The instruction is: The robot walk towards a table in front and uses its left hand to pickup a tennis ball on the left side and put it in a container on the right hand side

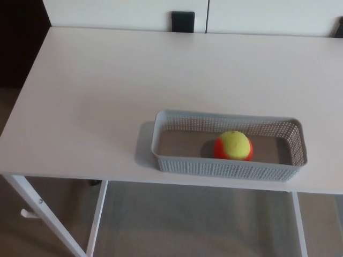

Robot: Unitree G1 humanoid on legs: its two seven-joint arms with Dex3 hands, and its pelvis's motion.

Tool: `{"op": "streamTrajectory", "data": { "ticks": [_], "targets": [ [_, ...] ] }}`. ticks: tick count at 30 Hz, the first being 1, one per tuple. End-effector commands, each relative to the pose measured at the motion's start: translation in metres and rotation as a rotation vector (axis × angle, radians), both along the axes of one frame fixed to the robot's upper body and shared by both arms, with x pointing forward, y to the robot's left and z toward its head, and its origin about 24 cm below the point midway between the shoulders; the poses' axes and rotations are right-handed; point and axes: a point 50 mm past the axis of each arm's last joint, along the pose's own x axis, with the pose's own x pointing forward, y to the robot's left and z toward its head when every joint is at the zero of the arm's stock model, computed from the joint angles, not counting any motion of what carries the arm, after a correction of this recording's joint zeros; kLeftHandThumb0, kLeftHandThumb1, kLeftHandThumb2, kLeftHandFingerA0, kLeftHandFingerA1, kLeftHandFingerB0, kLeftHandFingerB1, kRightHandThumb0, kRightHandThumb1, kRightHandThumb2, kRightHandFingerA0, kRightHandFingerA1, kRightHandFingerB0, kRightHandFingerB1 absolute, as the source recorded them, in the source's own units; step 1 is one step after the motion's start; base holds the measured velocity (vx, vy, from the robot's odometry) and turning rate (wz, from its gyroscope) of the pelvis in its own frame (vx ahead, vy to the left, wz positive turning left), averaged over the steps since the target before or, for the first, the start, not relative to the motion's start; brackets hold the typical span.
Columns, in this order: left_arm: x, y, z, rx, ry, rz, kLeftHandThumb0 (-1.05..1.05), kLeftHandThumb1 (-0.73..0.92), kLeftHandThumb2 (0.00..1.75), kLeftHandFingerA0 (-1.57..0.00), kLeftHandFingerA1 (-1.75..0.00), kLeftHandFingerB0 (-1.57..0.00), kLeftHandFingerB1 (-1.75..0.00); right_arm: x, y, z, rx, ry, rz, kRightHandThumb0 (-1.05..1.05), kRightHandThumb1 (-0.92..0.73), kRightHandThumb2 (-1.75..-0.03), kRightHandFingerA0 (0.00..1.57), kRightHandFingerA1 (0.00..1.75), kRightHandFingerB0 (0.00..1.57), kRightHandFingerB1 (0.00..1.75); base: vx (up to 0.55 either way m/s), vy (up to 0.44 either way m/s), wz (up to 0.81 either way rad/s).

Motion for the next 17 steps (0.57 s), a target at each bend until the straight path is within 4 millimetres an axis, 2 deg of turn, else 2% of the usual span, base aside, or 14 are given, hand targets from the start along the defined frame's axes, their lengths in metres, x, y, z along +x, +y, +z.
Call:
{"op": "streamTrajectory", "data": {
  "ticks": [1,11,12,17],
  "targets": [
    [0.004,0.023,0.003,0.156,-0.092,0.047,-0.30,0.45,0.98,-0.09,-0.52,-0.07,-0.50,0.002,-0.009,0.007,-0.046,-0.041,0.002,-0.12,-0.51,-0.89,0.38,0.62,0.28,0.53,0.00,0.000,0.00],
    [0.007,0.015,0.002,0.129,-0.116,-0.021,-0.27,0.46,0.98,-0.12,-0.52,-0.09,-0.51,0.009,-0.008,0.010,-0.061,-0.056,0.020,-0.13,-0.50,-0.88,0.36,0.61,0.29,0.54,0.00,0.000,0.00],
    [0.007,0.014,0.002,0.131,-0.118,-0.025,-0.53,0.56,0.72,-0.23,-0.44,-0.20,-0.39,0.010,-0.008,0.011,-0.060,-0.054,0.017,-0.12,-0.50,-0.88,0.36,0.61,0.28,0.54,0.00,0.000,0.00],
    [0.009,0.016,0.002,0.127,-0.123,-0.026,-0.54,0.56,0.72,-0.24,-0.45,-0.19,-0.40,0.014,-0.008,0.011,-0.055,-0.063,0.017,-0.12,-0.50,-0.88,0.35,0.60,0.29,0.54,0.00,0.000,0.00]
  ]
}}
